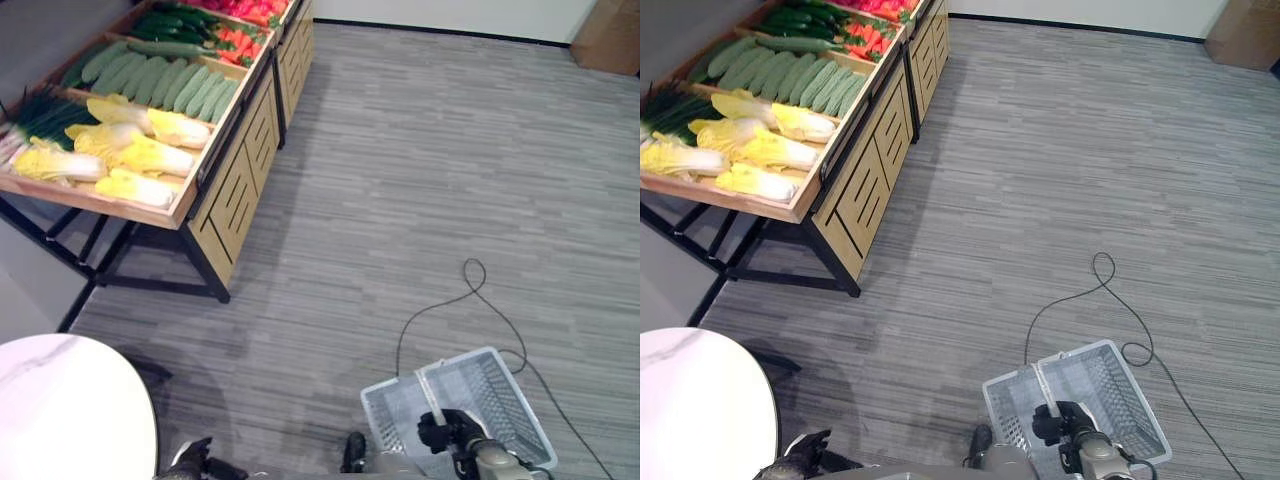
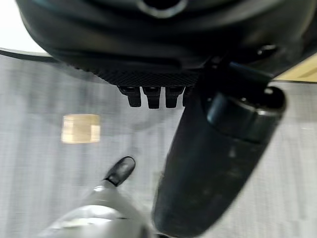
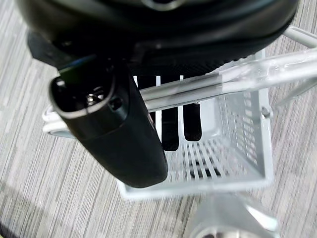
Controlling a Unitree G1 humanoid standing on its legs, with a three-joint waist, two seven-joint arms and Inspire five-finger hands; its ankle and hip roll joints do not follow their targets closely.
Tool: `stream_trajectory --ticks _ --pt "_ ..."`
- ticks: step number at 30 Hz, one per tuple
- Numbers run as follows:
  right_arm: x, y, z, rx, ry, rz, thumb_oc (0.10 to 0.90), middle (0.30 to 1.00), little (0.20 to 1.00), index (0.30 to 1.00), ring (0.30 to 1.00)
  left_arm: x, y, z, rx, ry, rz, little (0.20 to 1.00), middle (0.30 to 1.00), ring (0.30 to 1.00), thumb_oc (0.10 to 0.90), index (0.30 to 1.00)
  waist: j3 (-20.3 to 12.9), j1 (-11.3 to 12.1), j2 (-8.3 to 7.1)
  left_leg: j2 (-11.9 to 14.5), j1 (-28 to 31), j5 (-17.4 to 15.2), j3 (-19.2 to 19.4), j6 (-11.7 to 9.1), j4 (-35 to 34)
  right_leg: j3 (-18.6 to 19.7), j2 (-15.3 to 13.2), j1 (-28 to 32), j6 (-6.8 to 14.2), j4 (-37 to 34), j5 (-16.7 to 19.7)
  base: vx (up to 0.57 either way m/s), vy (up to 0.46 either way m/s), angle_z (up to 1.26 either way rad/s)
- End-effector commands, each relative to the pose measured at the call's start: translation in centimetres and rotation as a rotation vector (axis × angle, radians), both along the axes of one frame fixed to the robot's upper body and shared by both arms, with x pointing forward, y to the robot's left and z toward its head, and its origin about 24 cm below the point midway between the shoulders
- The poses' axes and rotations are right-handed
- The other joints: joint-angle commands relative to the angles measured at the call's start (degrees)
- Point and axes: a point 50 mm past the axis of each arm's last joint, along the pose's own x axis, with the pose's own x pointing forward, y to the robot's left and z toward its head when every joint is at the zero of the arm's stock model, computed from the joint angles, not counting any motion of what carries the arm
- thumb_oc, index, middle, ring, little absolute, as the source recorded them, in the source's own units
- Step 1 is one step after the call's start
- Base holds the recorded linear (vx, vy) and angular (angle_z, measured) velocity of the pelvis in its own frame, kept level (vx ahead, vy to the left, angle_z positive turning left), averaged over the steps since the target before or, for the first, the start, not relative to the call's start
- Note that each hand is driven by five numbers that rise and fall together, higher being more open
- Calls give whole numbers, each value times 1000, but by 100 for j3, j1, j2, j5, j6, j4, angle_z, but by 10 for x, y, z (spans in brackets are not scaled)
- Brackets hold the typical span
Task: Get the vegetables into the basket
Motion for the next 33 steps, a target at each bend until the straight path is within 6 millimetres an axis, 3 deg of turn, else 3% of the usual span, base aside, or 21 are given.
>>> stream_trajectory --ticks 1,2,3,4,5,6,9,11,16,26,33 --pt "27 27 2 62 -80 73 400 300 300 300 300 12 14 7 53 -20 -8 1000 1000 1000 900 1000 257 39 -306 -320 -108 -277 -171 105 637 169 -543 263 545 -338 138 111 -393 14" --pt "28 26 3 60 -80 74 400 300 300 300 300 14 14 7 48 -25 0 1000 1000 1000 900 1000 326 98 -350 -75 -329 -105 -360 -63 1337 194 -418 365 411 -398 87 79 -275 9" --pt "28 26 3 60 -80 74 400 300 300 300 300 14 14 7 48 -25 0 1000 1000 1000 900 1000 325 97 -348 -72 -333 -107 -361 -64 1343 194 -416 365 410 -399 88 68 -233 -16" --pt "27 21 4 51 -83 71 400 300 300 300 300 17 11 7 44 -35 4 1000 1000 1000 900 1000 464 226 -382 -216 -631 49 -1172 -61 1673 284 -360 458 340 -453 53 27 -3 -20" --pt "26 18 4 41 -70 83 400 300 300 300 300 16 7 6 34 -35 0 1000 1000 1000 900 1000 414 285 -428 -702 -719 -162 -1955 129 923 365 -461 386 422 -539 121 62 83 -43" --pt "24 12 5 22 -59 90 400 300 300 300 300 16 3 5 31 -30 -27 1000 1000 1000 900 1000 352 298 -385 -940 -806 -138 -2539 240 241 458 -520 282 485 -393 200 59 212 -25" --pt "19 10 2 2 -26 84 400 300 300 300 300 15 2 4 31 -17 -61 1000 1000 1000 900 1000 333 251 -304 -1017 -598 -209 -2387 428 25 635 -603 138 578 -85 178 66 235 -26" --pt "13 9 -1 2 -6 55 400 300 300 300 300 13 4 4 34 -8 -87 1000 1000 1000 900 1000 316 212 -217 -1104 -414 -155 -2183 521 -257 781 -666 25 664 42 352 53 289 -42" --pt "11 11 -4 2 16 39 400 300 300 300 300 18 10 8 56 -27 -85 1000 1000 1000 900 1000 348 279 -114 -1178 -167 -95 -1918 639 -660 974 -703 -87 787 -3 600 20 188 -42" --pt "-1 13 -9 -11 75 20 400 300 300 300 300 17 4 6 36 -35 -66 1000 1000 1000 900 1000 277 333 -84 -1302 -113 -228 -1699 743 -759 1094 -754 -64 939 -539 905 14 78 -16" --pt "-3 9 -9 -4 68 -14 400 300 300 300 300 17 3 6 28 -37 -65 1000 1000 1000 900 1000 352 318 -115 -1379 -202 -344 -1683 846 -560 1178 -817 -162 1000 -387 961 34 88 -18"
